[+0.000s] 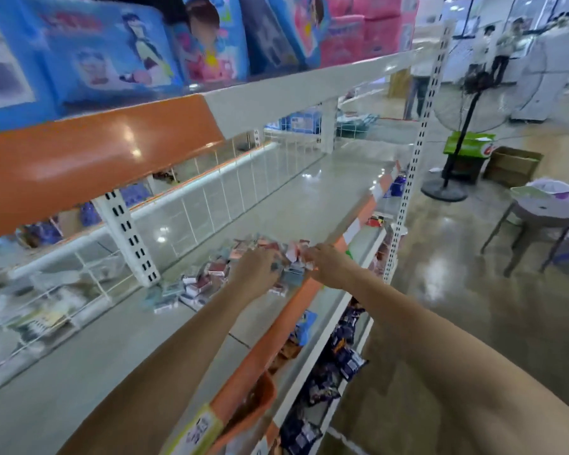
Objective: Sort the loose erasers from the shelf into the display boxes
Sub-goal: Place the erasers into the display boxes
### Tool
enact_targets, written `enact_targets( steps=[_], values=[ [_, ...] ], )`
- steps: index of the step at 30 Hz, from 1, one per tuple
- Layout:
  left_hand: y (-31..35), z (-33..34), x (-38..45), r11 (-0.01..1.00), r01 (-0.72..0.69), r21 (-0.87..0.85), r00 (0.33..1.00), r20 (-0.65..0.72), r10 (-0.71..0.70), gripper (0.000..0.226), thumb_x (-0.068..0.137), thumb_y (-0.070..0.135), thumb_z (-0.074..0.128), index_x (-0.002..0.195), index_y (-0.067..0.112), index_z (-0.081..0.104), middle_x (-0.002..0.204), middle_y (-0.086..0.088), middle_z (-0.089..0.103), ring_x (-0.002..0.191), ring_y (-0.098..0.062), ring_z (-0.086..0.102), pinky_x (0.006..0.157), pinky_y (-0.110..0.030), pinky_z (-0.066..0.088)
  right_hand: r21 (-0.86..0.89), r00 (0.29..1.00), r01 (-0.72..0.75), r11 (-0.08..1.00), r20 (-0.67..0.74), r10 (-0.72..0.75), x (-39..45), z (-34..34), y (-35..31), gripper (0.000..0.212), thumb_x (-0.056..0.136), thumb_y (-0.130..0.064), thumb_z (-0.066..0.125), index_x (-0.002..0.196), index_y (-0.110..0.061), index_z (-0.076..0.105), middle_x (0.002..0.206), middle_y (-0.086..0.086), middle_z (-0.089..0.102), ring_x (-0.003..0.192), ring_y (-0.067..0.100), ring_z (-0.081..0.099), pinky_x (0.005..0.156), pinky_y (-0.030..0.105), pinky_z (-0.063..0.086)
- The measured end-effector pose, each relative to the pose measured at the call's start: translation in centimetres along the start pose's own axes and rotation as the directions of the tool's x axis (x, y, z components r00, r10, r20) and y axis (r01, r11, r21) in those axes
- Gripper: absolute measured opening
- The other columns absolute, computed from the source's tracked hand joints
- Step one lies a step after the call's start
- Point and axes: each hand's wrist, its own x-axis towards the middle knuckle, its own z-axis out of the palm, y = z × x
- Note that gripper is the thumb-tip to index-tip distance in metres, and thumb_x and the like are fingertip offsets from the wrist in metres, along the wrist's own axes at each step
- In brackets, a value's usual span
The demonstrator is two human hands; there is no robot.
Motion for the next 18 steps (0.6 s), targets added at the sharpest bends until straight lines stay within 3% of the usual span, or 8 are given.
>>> enact_targets(
  steps=[4,10,18],
  values=[
    [0.9,1.1,3.7,0.997,0.06,-0.038,0.998,-0.025,-0.061,0.032,0.086,0.028,0.057,0.116,0.016,0.056,0.119,-0.008,0.058,0.11,-0.027,0.054,0.087,-0.033,0.044,0.071,0.999,0.046,0.996,0.005,-0.047,3.5,0.1,2.0,0.036,0.087,-0.025,0.053,0.122,-0.017,0.052,0.117,0.012,0.05,0.112,0.032,0.052,0.093,0.039,0.045],
    [1.5,4.0,5.8,0.985,0.157,0.07,0.987,-0.041,-0.155,0.049,0.087,0.036,0.058,0.132,0.019,0.044,0.135,-0.005,0.044,0.125,-0.024,0.039,0.1,-0.039,0.041,0.158,0.981,0.191,0.969,-0.051,-0.185,6.0,0.5,5.0,0.035,0.08,-0.031,0.065,0.11,-0.014,0.058,0.104,0.014,0.057,0.101,0.032,0.055,0.084,0.036,0.043],
    [3.5,5.0,6.0,0.92,0.383,0.082,0.921,-0.11,-0.373,0.05,0.087,0.045,0.056,0.131,0.025,0.044,0.136,0.0,0.042,0.127,-0.025,0.036,0.096,-0.046,0.044,0.292,0.94,0.341,0.893,-0.09,-0.329,7.8,0.7,7.8,0.032,0.084,-0.023,0.067,0.111,-0.008,0.058,0.104,0.007,0.054,0.096,0.024,0.054,0.076,0.029,0.038]
  ],
)
